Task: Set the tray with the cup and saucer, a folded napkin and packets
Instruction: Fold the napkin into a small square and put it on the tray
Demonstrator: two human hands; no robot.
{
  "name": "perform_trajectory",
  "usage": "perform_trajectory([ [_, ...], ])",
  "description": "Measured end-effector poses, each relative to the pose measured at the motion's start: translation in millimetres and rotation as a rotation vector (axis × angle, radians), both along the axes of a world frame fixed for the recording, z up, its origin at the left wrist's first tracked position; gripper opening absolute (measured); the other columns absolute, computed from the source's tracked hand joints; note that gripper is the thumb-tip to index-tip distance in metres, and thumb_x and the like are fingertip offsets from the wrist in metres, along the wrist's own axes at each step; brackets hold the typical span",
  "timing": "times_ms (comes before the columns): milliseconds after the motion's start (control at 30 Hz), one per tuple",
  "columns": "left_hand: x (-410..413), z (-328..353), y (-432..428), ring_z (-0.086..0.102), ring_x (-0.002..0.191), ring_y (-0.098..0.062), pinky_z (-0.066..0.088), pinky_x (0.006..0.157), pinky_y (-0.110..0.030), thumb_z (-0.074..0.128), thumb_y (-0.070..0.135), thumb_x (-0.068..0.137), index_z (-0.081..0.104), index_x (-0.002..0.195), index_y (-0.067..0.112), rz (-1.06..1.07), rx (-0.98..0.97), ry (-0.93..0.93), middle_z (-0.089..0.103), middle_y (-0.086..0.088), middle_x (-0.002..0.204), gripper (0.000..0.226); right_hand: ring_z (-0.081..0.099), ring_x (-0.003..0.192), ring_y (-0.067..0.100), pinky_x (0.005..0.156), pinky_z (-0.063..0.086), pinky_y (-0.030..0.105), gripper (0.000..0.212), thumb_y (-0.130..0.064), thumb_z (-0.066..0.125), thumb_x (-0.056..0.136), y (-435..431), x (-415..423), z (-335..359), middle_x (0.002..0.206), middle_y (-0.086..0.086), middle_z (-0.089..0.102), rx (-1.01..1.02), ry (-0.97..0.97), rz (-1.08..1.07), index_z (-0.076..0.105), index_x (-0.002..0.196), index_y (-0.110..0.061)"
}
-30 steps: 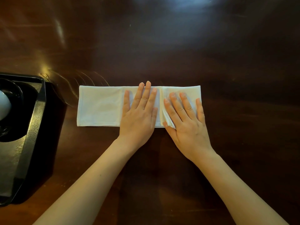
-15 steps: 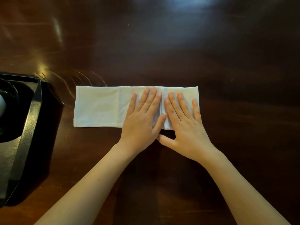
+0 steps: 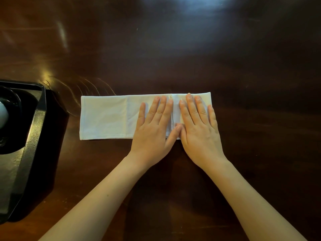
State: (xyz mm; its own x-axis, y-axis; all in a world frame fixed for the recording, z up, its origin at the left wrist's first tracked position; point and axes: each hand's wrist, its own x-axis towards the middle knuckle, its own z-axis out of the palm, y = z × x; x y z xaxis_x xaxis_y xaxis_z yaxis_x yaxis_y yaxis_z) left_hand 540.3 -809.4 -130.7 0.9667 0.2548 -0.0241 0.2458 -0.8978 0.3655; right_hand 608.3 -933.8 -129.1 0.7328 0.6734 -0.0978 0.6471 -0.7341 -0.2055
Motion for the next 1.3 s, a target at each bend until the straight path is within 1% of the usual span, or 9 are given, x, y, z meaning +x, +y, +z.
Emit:
perform_trajectory([
  [133, 0, -2, 0, 0.000, 0.145, -0.016, -0.005, 0.117, -0.042, 0.015, 0.049, 0.096, 0.011, 0.148, 0.024, -0.024, 0.032, -0.004, 0.010, -0.003, 0.157, 0.058, 0.001, 0.145, 0.023, 0.115, -0.002, 0.043, 0.057, -0.038, 0.014, 0.096, 4, -2, -2, 0.158, 0.008, 0.007, -0.012, -0.028, -0.036, 0.008, 0.148, -0.015],
  [333, 2, -6, -1, 0.005, 0.145, -0.020, 0.005, 0.117, -0.048, 0.018, 0.038, 0.099, 0.020, 0.147, 0.016, -0.017, 0.105, 0.010, 0.016, -0.006, 0.156, 0.053, -0.007, 0.144, 0.018, 0.115, -0.009, 0.038, 0.057, -0.040, 0.012, 0.096, 10, -3, -1, 0.156, 0.004, -0.003, 0.020, -0.006, -0.087, 0.001, 0.147, -0.018],
  [433, 2, -7, -2, 0.008, 0.145, -0.022, 0.009, 0.117, -0.050, 0.017, 0.035, 0.098, 0.022, 0.146, 0.013, -0.019, 0.129, 0.021, 0.018, -0.008, 0.155, 0.053, -0.010, 0.143, 0.015, 0.117, -0.009, 0.036, 0.056, -0.037, 0.021, 0.098, 7, 2, 7, 0.158, 0.003, -0.002, 0.054, 0.078, -0.064, 0.002, 0.147, -0.019],
  [500, 2, -7, -2, 0.007, 0.145, -0.022, 0.008, 0.117, -0.049, 0.016, 0.034, 0.098, 0.020, 0.147, 0.013, -0.021, 0.139, 0.032, 0.016, -0.008, 0.156, 0.053, -0.007, 0.145, 0.018, 0.117, -0.005, 0.040, 0.058, -0.039, 0.025, 0.097, 5, 10, 11, 0.158, 0.005, 0.001, 0.038, 0.049, -0.021, 0.007, 0.148, -0.018],
  [633, 1, -6, -2, 0.006, 0.145, -0.021, 0.008, 0.117, -0.049, 0.016, 0.035, 0.098, 0.018, 0.147, 0.014, -0.010, 0.143, 0.047, 0.014, -0.007, 0.156, 0.054, -0.009, 0.145, 0.021, 0.115, -0.008, 0.045, 0.063, -0.052, 0.011, 0.093, 3, 27, 4, 0.159, 0.005, -0.001, -0.093, -0.020, 0.132, -0.004, 0.146, -0.023],
  [800, 17, 3, -11, 0.008, 0.145, -0.020, 0.006, 0.117, -0.047, 0.015, 0.035, 0.098, 0.022, 0.147, 0.018, 0.102, 0.101, 0.013, 0.017, -0.005, 0.156, 0.052, -0.012, 0.144, 0.020, 0.115, -0.008, 0.045, 0.062, -0.052, 0.005, 0.093, 3, 26, 2, 0.158, 0.005, -0.007, -0.081, -0.003, 0.124, -0.008, 0.145, -0.022],
  [1000, 29, -6, -9, 0.000, 0.145, -0.015, 0.000, 0.118, -0.045, 0.005, 0.044, 0.097, 0.012, 0.148, 0.022, 0.047, 0.099, 0.042, 0.007, 0.003, 0.157, 0.055, -0.020, 0.142, 0.015, 0.116, -0.012, 0.041, 0.060, -0.047, 0.004, 0.093, 3, 28, 0, 0.153, 0.000, -0.020, -0.049, 0.054, 0.102, -0.014, 0.144, -0.020],
  [1200, 26, -6, -5, -0.005, 0.144, -0.012, -0.004, 0.117, -0.042, 0.008, 0.039, 0.097, 0.005, 0.148, 0.024, 0.045, 0.133, 0.074, 0.000, 0.006, 0.157, 0.053, -0.016, 0.143, 0.014, 0.115, -0.011, 0.036, 0.068, -0.050, 0.008, 0.092, -28, 34, -1, 0.155, 0.002, -0.016, -0.101, 0.032, 0.073, -0.010, 0.146, -0.014],
  [1300, 26, -5, -5, -0.007, 0.145, -0.013, -0.005, 0.118, -0.042, 0.004, 0.040, 0.095, -0.001, 0.147, 0.025, 0.031, 0.130, 0.097, -0.002, 0.005, 0.157, 0.054, -0.019, 0.142, 0.013, 0.115, -0.014, 0.034, 0.070, -0.053, 0.006, 0.091, -37, 39, 1, 0.154, 0.001, -0.019, -0.133, 0.053, 0.116, -0.013, 0.146, -0.014],
])
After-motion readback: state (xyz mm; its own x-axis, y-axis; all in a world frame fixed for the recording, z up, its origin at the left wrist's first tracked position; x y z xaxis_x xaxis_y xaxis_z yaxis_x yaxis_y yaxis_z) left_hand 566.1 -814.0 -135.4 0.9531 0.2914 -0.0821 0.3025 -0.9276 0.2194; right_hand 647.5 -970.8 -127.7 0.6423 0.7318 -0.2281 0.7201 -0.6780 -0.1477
